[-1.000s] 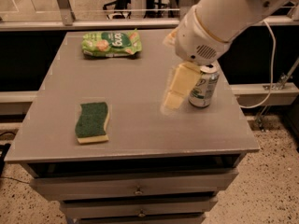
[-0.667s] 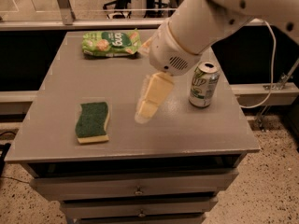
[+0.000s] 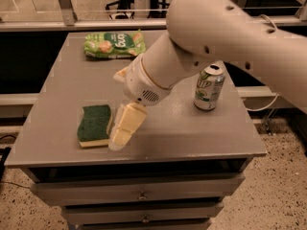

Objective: Move sponge near green rice chip bag

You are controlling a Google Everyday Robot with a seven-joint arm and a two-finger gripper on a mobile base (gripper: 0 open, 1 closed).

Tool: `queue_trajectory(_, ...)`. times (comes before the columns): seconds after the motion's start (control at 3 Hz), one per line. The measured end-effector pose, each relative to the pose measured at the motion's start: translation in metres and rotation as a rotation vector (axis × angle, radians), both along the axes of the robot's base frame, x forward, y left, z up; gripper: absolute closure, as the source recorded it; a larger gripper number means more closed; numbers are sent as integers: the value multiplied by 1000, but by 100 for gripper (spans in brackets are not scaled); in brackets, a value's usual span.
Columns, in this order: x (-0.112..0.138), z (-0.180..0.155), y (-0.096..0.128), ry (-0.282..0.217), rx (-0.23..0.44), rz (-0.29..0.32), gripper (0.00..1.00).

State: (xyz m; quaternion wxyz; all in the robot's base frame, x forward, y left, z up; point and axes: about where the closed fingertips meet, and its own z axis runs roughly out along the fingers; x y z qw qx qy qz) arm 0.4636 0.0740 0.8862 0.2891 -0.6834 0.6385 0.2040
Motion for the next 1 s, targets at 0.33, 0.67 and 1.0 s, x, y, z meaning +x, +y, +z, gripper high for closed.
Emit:
queue_trajectory(0.33,8,-24,27,17,38,3,0)
queue_trajectory(0.67,15,-35,39,19,56,-2,0)
queue_trajectory(1.0,23,-52,40,32,55,-26,3)
